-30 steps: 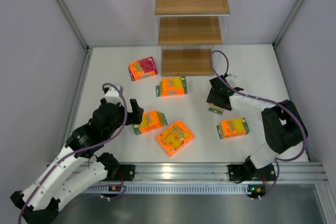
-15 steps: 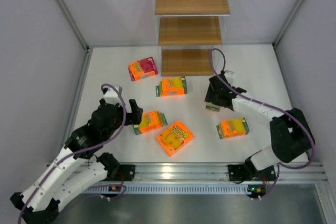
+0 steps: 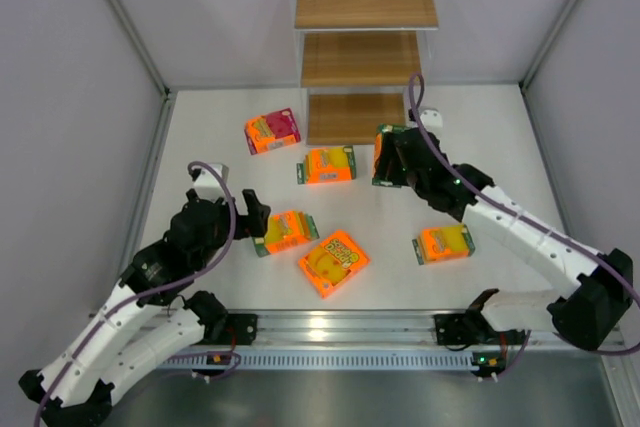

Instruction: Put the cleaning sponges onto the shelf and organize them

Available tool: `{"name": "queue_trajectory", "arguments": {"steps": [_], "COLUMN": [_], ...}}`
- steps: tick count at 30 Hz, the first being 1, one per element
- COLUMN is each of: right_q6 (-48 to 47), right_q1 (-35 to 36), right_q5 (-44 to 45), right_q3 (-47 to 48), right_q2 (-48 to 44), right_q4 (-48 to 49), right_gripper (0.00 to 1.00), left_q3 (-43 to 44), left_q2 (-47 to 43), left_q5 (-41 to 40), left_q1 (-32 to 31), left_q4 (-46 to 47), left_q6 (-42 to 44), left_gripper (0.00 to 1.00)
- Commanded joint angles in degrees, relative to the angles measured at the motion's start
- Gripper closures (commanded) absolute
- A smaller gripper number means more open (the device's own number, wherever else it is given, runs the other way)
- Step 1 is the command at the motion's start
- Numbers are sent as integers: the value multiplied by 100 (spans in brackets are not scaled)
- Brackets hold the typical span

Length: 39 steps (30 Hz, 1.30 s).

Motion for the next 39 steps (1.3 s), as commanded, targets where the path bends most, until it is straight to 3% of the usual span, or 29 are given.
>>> {"name": "queue_trajectory", "arguments": {"steps": [1,13,26,35,39], "right_q6": [-399,-1208,-2297,-3755,-3968], "right_q1": [414,1268,1295,1242,1067], "right_q5": [308,379,194,660,572], "right_q3": [660,3032,5757,6329,6874], "right_q2": [-334,175,1238,1739,2283], "right_q4": [-356,-954,-1130,292,399], "right_gripper": [45,47,49,50,50], "left_q3": [-21,-21,-30,-12,-3], "left_q2": [-164,-234,-173,-15,-58], "left_q5": [-225,-427,-594,-647,-788], "left_q1": [-20,-11,-11,-11,-11], "left_q4": [25,-37,-89,-98,-186], "left_q6": [-98,-186,-230,-195,-291], "left_gripper": [2,2,2,2,2]}}
